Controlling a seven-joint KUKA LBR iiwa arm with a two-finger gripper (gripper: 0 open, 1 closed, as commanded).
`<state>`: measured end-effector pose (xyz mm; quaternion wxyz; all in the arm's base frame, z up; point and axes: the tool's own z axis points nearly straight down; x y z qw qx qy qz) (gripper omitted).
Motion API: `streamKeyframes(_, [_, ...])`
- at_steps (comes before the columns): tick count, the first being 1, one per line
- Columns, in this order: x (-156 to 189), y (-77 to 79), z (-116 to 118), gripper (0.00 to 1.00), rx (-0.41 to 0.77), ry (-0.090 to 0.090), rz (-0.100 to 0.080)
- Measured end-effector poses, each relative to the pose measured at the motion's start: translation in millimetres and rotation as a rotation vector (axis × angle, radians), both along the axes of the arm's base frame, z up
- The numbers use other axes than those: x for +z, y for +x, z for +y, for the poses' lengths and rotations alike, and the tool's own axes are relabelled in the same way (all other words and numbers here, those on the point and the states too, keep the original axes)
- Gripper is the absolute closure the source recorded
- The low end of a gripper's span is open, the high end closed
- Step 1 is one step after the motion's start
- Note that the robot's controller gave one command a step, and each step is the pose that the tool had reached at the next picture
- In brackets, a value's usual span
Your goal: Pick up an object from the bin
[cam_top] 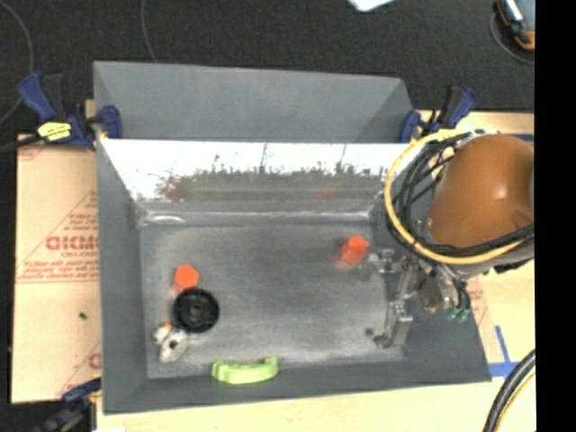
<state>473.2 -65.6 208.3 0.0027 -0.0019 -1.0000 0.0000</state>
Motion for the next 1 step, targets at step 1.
streamKeyframes(1, [4.1, 1.8, 0.3, 0.0, 0.004, -0.001, -0.009])
